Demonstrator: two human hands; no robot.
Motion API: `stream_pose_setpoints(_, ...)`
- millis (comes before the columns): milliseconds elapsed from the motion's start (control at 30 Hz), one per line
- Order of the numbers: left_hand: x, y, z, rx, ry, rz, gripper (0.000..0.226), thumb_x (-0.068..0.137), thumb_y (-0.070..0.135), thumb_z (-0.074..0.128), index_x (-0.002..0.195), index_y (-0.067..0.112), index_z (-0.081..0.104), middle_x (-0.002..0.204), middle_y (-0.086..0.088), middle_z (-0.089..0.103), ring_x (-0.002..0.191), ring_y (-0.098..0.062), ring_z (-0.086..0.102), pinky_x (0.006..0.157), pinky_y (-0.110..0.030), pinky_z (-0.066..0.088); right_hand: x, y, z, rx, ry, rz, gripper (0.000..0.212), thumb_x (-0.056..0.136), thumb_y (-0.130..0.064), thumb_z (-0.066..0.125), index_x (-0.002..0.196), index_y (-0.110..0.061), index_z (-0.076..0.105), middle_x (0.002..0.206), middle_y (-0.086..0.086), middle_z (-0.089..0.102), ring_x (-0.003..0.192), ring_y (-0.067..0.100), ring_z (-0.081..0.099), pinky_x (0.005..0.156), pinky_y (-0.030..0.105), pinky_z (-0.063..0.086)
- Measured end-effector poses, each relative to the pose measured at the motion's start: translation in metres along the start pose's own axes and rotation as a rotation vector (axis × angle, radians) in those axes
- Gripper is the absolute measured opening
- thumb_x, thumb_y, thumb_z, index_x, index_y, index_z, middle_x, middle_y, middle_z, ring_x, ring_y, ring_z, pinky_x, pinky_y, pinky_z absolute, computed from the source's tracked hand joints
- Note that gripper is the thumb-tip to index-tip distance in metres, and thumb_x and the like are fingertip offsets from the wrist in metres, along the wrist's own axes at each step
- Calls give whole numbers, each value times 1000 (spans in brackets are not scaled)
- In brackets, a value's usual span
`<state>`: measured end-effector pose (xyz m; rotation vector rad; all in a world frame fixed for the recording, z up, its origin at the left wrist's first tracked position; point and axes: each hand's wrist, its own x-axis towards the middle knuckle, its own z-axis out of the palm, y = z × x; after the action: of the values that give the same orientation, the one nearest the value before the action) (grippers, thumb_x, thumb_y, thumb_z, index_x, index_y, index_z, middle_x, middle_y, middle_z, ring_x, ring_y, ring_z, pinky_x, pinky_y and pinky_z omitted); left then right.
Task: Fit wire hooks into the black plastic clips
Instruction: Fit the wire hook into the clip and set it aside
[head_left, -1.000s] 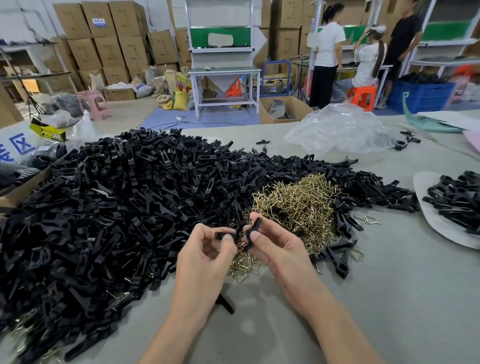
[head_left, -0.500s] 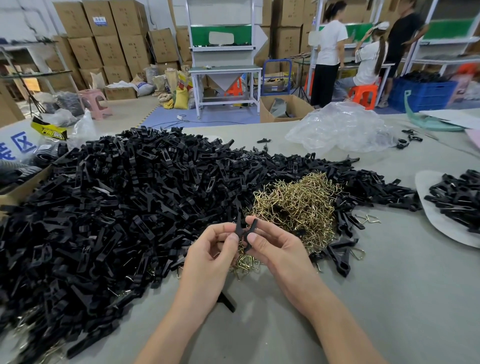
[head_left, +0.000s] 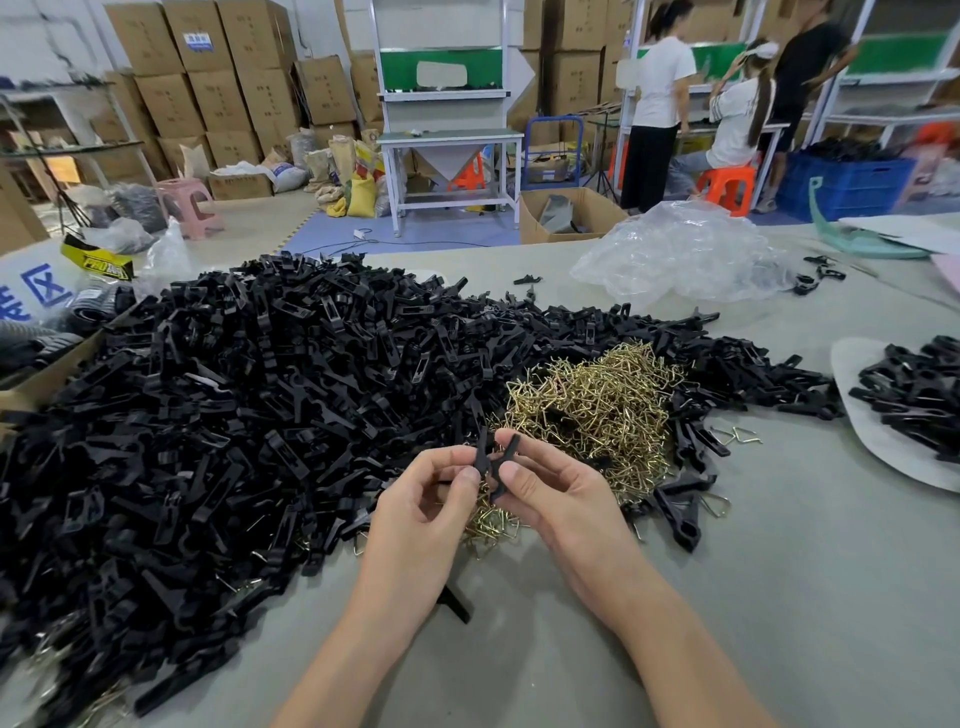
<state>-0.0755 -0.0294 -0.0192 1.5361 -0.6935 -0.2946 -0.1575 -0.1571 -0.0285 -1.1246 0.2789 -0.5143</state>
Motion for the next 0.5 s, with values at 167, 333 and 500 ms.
stream_pose_setpoints(167, 0, -1, 1, -33, 19, -16, 15, 96, 15, 63, 102, 27, 70, 83, 4, 71, 72, -7, 64, 66, -13, 49, 0, -1, 1, 32, -10, 10, 37, 81, -22, 76, 118, -25, 75, 117, 9, 74, 113, 23, 70, 90, 28, 56)
stream_pose_setpoints(333, -1, 0, 4, -21, 34, 4, 16, 96, 14, 64, 102, 27, 70, 87, 6, 72, 75, -5, 66, 68, -12, 49, 0, -1, 1, 58, -2, 22, 36, 80, -20, 76, 115, -23, 76, 114, 12, 75, 110, 24, 71, 90, 28, 56)
stream_pose_setpoints(500, -2, -2, 4, -15, 14, 15, 17, 96, 13, 64, 102, 27, 70, 89, 6, 72, 77, -8, 66, 69, -12, 49, 1, 0, 1, 55, -1, 20, 37, 79, -20, 76, 116, -19, 75, 117, 15, 73, 115, 29, 68, 93, 32, 57)
